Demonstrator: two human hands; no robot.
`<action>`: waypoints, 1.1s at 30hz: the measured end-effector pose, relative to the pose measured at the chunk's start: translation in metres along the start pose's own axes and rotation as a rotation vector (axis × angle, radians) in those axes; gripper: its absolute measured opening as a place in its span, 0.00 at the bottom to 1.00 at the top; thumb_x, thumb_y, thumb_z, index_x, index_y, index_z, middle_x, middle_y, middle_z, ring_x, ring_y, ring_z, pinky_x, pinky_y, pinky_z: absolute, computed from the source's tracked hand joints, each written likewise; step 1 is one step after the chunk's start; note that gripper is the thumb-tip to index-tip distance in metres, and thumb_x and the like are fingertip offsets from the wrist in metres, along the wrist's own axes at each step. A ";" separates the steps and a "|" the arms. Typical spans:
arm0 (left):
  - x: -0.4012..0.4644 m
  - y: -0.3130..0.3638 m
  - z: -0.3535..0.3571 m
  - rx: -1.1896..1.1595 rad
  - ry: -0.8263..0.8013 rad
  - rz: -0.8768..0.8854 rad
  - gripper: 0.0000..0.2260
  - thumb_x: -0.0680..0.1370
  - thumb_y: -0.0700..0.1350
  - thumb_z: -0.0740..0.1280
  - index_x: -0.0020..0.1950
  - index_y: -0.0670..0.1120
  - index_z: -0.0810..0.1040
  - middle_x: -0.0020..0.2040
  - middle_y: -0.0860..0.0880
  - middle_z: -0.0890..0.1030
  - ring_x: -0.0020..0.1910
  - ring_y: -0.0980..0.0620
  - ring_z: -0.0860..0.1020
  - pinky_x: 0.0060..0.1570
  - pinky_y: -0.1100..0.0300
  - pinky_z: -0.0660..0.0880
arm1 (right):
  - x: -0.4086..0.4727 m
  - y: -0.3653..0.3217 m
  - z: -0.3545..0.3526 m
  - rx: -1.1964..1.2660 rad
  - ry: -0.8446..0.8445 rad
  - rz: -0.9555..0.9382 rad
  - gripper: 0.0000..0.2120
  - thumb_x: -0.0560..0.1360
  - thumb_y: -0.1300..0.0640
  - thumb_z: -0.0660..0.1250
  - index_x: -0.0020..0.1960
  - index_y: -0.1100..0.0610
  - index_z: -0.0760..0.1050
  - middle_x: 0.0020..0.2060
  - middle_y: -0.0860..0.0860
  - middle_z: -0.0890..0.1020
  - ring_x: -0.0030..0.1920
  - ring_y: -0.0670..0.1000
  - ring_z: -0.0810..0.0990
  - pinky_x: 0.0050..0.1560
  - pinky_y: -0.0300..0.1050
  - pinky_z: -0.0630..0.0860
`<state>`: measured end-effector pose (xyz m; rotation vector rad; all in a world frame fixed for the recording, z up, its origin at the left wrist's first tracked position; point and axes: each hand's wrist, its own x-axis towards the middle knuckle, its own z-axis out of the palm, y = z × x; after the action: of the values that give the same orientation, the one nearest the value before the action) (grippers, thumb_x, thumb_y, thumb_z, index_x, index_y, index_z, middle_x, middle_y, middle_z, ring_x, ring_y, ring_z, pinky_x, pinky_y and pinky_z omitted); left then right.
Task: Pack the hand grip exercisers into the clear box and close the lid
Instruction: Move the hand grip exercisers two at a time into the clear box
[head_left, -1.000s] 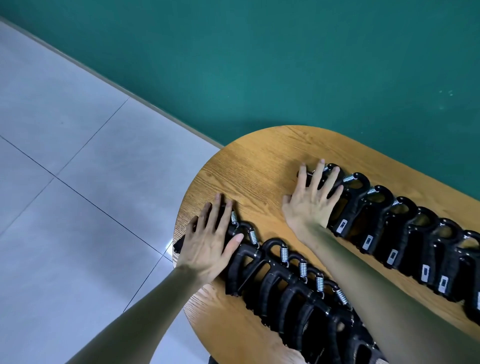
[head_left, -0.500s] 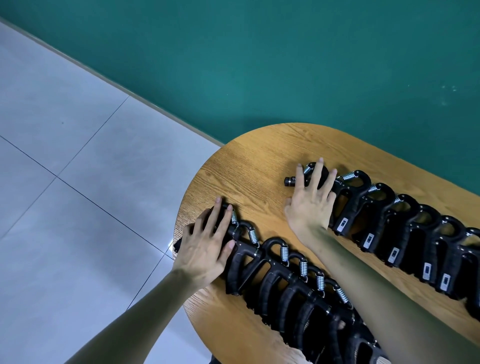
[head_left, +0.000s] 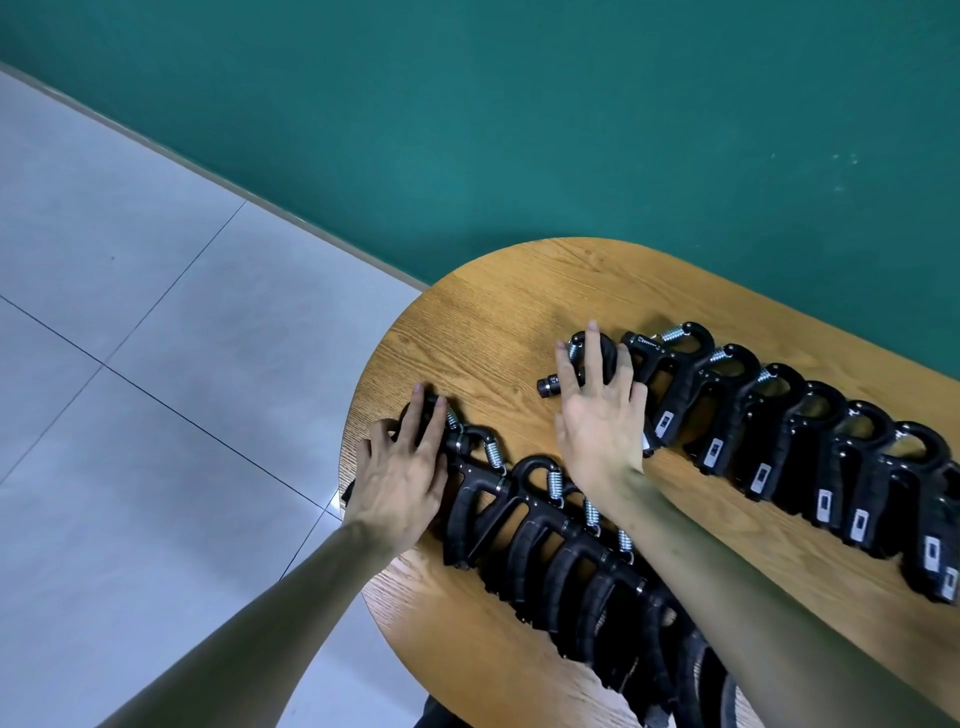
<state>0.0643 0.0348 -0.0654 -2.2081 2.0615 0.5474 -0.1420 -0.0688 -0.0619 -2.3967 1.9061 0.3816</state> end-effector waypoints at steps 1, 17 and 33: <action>-0.001 0.002 0.000 -0.003 0.000 -0.024 0.31 0.84 0.51 0.54 0.83 0.50 0.41 0.83 0.47 0.40 0.64 0.39 0.67 0.64 0.43 0.68 | -0.004 0.001 0.000 0.001 0.007 -0.002 0.44 0.76 0.58 0.70 0.82 0.53 0.45 0.80 0.60 0.39 0.76 0.69 0.56 0.64 0.60 0.69; -0.035 0.077 -0.030 0.146 0.109 -0.012 0.33 0.83 0.46 0.58 0.82 0.48 0.42 0.82 0.44 0.36 0.58 0.39 0.69 0.54 0.45 0.66 | -0.138 0.058 -0.035 0.107 0.069 0.079 0.46 0.73 0.58 0.72 0.82 0.56 0.47 0.81 0.59 0.42 0.76 0.70 0.56 0.63 0.63 0.70; -0.120 0.256 -0.039 -0.072 0.308 0.119 0.29 0.84 0.47 0.58 0.83 0.49 0.51 0.83 0.47 0.45 0.57 0.34 0.71 0.58 0.37 0.68 | -0.267 0.184 -0.073 0.182 0.218 0.259 0.41 0.73 0.61 0.70 0.81 0.56 0.54 0.81 0.58 0.50 0.73 0.69 0.63 0.59 0.63 0.71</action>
<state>-0.1823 0.1130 0.0557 -2.3490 2.3677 0.3088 -0.3636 0.1272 0.0888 -2.1580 2.2411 -0.0468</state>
